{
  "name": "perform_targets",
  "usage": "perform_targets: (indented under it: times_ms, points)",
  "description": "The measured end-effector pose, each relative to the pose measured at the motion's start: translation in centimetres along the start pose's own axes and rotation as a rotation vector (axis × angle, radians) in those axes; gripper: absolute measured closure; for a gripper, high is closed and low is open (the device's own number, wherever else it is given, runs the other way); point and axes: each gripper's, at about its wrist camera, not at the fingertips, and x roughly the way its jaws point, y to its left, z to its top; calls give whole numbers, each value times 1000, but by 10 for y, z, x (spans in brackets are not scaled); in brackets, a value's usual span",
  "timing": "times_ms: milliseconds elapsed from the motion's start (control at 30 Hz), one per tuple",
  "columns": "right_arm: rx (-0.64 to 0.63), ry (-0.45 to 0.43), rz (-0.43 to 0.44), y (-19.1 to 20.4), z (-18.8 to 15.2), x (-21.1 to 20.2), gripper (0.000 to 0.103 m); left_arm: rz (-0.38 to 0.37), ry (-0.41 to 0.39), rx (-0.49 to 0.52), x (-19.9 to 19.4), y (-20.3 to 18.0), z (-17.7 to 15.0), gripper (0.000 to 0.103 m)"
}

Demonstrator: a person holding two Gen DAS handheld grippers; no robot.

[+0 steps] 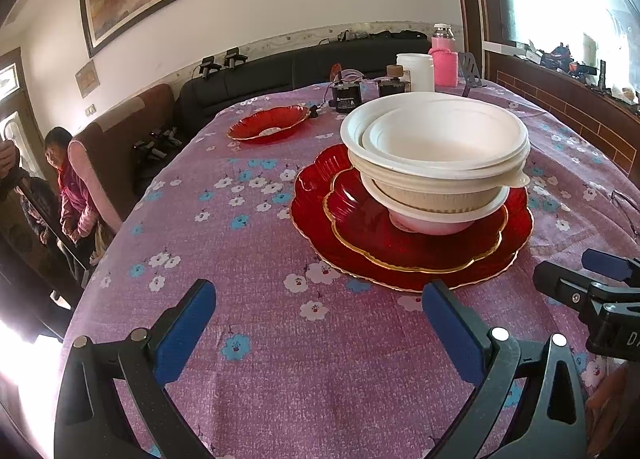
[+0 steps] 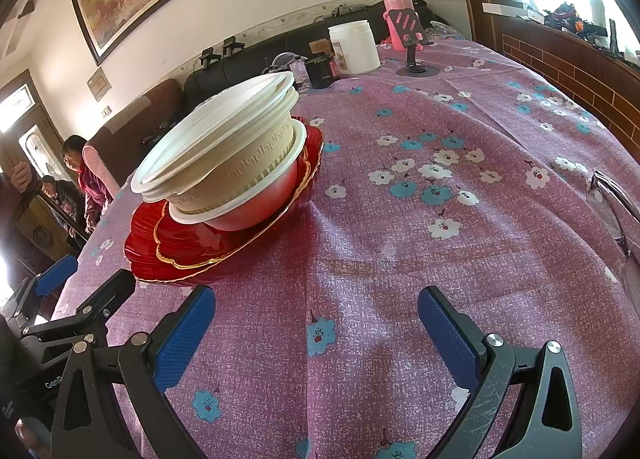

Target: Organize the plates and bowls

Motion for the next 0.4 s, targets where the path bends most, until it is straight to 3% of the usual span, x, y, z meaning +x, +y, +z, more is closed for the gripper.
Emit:
perform_targets:
  times_ms: [400]
  points:
    - [1,3,-2,0,-2,0,1,-75,22,-21,-5,11,1,0]
